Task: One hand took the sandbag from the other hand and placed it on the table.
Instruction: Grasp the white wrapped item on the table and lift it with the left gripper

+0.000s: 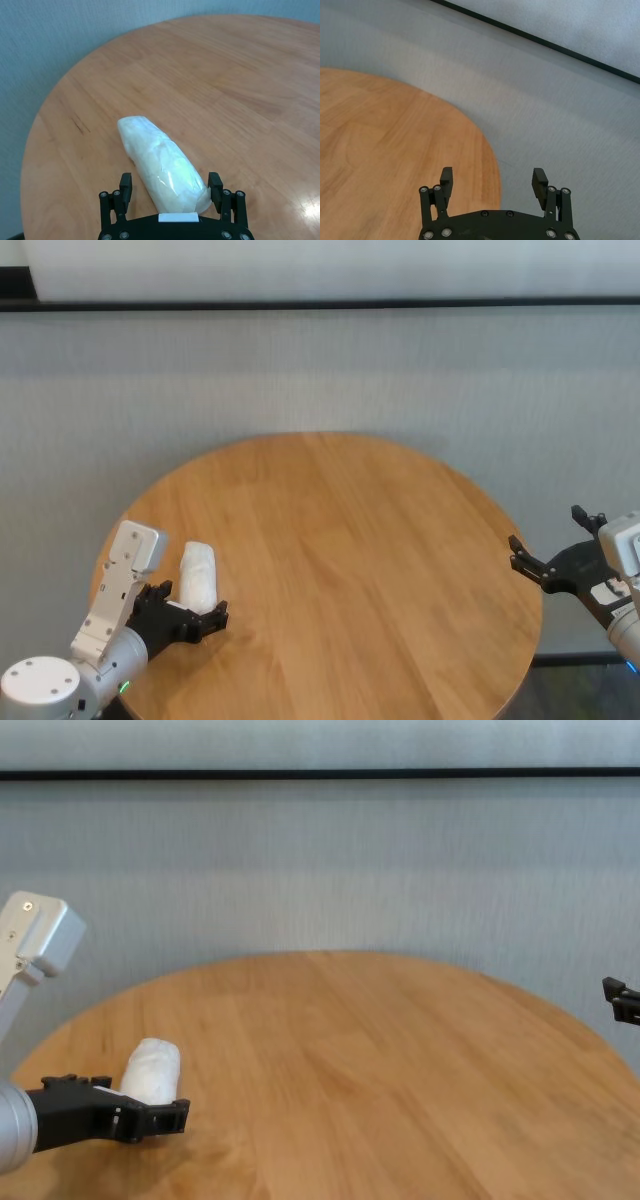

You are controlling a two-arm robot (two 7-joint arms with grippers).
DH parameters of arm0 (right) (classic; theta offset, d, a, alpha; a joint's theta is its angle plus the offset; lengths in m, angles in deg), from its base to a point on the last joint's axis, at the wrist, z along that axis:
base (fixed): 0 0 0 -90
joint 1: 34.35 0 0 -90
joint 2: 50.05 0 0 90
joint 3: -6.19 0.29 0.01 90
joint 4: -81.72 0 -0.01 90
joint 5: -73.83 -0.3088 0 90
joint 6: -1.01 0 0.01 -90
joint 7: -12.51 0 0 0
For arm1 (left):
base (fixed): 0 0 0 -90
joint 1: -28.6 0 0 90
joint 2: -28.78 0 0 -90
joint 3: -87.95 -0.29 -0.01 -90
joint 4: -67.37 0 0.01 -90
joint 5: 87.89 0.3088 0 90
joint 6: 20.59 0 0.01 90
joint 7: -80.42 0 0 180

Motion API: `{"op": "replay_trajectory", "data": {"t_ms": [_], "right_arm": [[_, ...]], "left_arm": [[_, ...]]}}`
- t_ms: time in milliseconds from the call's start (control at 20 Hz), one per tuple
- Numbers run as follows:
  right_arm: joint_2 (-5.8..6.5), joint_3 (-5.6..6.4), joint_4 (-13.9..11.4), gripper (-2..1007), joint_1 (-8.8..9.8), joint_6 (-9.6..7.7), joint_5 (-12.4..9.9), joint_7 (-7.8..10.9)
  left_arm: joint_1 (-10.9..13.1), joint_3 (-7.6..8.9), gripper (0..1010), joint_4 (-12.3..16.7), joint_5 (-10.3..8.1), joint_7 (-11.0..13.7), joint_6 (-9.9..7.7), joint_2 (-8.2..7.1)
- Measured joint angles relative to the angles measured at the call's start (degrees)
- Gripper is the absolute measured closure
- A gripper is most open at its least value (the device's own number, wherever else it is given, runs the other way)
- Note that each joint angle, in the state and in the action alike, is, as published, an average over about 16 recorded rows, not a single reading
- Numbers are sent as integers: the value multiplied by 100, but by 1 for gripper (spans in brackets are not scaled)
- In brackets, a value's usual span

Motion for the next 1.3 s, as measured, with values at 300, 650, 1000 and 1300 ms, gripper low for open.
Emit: {"op": "replay_trajectory", "data": {"t_ms": [300,650,1000,1300], "right_arm": [[0,0,0,5,0,0,0,0],[0,0,0,5,0,0,0,0],[0,0,0,5,0,0,0,0],[0,0,0,5,0,0,0,0]], "left_arm": [[-20,29,8,-66,126,0,26,53],[-44,63,8,-143,249,13,52,120],[-56,93,8,-190,360,31,100,168],[-57,106,8,-202,417,34,132,181]]}}
